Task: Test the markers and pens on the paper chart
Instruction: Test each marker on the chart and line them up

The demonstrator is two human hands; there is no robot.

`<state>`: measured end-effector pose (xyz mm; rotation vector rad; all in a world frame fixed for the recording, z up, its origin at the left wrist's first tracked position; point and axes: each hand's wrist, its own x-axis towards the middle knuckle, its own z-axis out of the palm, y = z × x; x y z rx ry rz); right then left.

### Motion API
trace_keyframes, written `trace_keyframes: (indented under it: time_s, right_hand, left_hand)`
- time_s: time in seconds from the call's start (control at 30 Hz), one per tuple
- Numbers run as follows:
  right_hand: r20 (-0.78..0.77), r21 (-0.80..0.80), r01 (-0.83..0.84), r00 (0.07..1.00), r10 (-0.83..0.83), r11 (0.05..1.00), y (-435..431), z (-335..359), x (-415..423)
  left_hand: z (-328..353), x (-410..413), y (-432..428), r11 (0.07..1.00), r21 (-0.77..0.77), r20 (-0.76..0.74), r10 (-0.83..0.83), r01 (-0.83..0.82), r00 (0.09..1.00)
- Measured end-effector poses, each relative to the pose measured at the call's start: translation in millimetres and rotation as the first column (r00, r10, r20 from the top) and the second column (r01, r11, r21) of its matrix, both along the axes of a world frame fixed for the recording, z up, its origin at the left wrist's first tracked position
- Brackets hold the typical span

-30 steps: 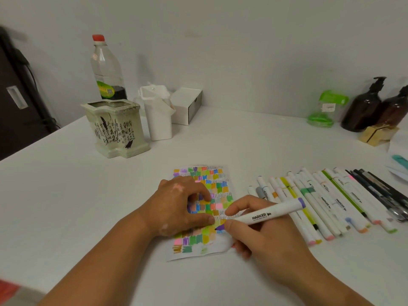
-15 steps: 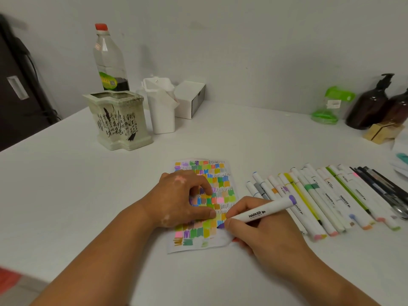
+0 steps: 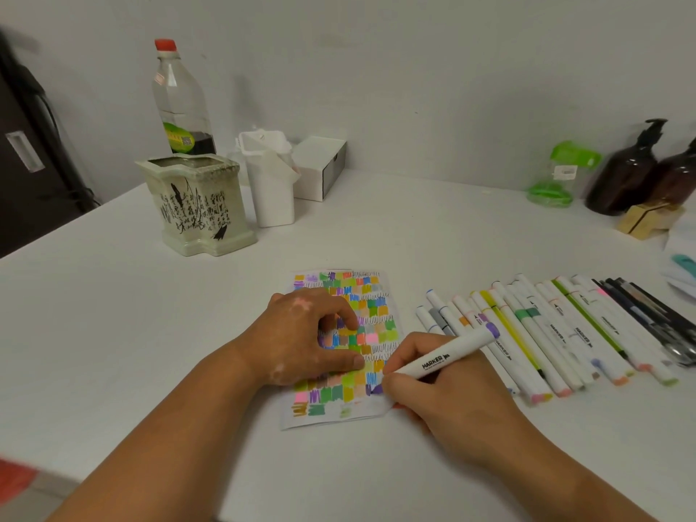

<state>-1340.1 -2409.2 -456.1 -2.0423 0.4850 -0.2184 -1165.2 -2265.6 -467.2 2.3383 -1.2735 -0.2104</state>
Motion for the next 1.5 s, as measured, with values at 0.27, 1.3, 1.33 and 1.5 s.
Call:
trace_keyframes:
  time_s: [0.27, 1.3, 1.33, 1.5]
  right_hand:
    - [-0.012, -0.025, 0.012, 1.0, -0.013, 1.0, 1, 0, 0]
    - [0.378, 0.593, -0.014, 0.888, -0.263, 0.805, -38, 17, 0]
    - [0.387, 0.586, -0.022, 0.886, -0.255, 0.81, -38, 17, 0]
    - [0.415, 0.495, -0.024, 0.885, -0.212, 0.869, -35, 19, -1]
  left_hand:
    - [2, -2, 0, 1.0, 0.004, -0.009, 0.006, -0.006, 1.0]
    - [14, -15, -3, 0.857, -0.489, -0.715, -0.285, -0.165, 0.638]
    - [15, -15, -3, 0.857, -0.485, -0.71, -0.269, -0.175, 0.651]
    - [14, -17, -3, 0.865, -0.482, -0.659, -0.255, -0.137, 0.708]
